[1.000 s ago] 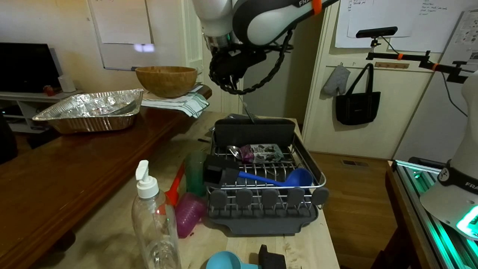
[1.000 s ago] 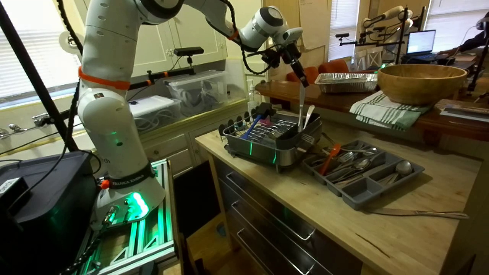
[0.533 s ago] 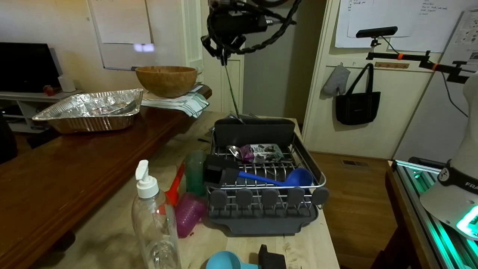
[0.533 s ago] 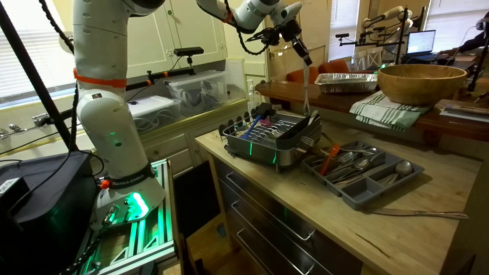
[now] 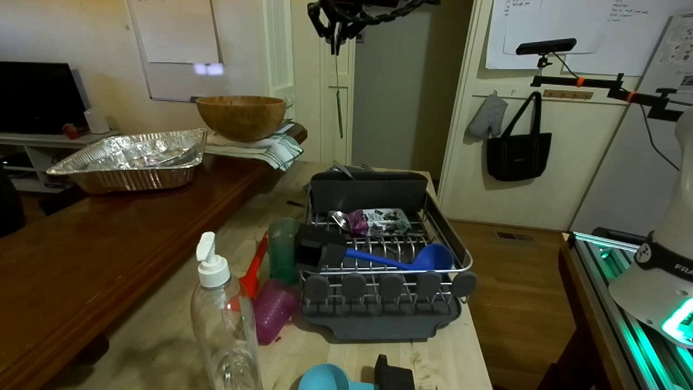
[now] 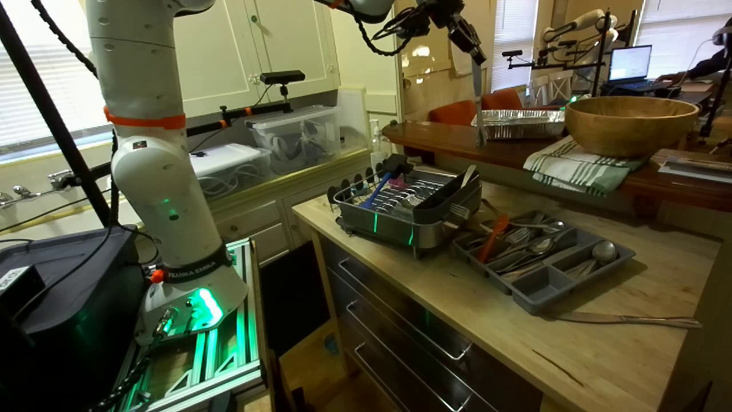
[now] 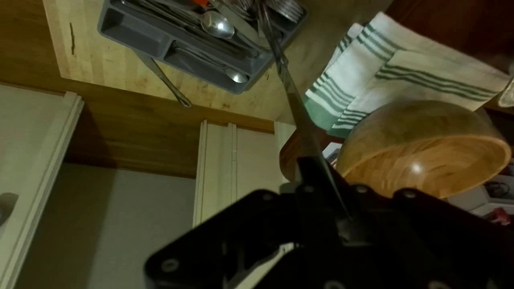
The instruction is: Remove the knife from the drying rack and put it in the utensil holder on the right
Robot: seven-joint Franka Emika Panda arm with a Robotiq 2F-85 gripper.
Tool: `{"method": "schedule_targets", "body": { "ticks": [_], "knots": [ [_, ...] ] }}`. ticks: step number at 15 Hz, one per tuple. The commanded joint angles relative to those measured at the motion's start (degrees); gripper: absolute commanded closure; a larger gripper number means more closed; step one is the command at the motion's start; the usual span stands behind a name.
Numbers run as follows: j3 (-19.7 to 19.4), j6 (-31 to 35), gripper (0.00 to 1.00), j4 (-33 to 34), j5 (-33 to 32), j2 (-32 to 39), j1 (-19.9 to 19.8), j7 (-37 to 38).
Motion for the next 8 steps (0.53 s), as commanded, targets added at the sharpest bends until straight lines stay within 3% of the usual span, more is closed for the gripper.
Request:
{"method": "schedule_targets", "body": {
  "ticks": [1,6,8],
  "knots": [
    [-1.38,0.1,0.98,-1.94,-3.77,-1.15,-1.94,5.63],
    [-3.19,-0.99,0.98,-1.11,-4.51,2.68,-5.31,7.16],
    [-2.36,0.64,0.98,-1.44,2.73,4.13,-7.77,-0.37]
  ]
}}
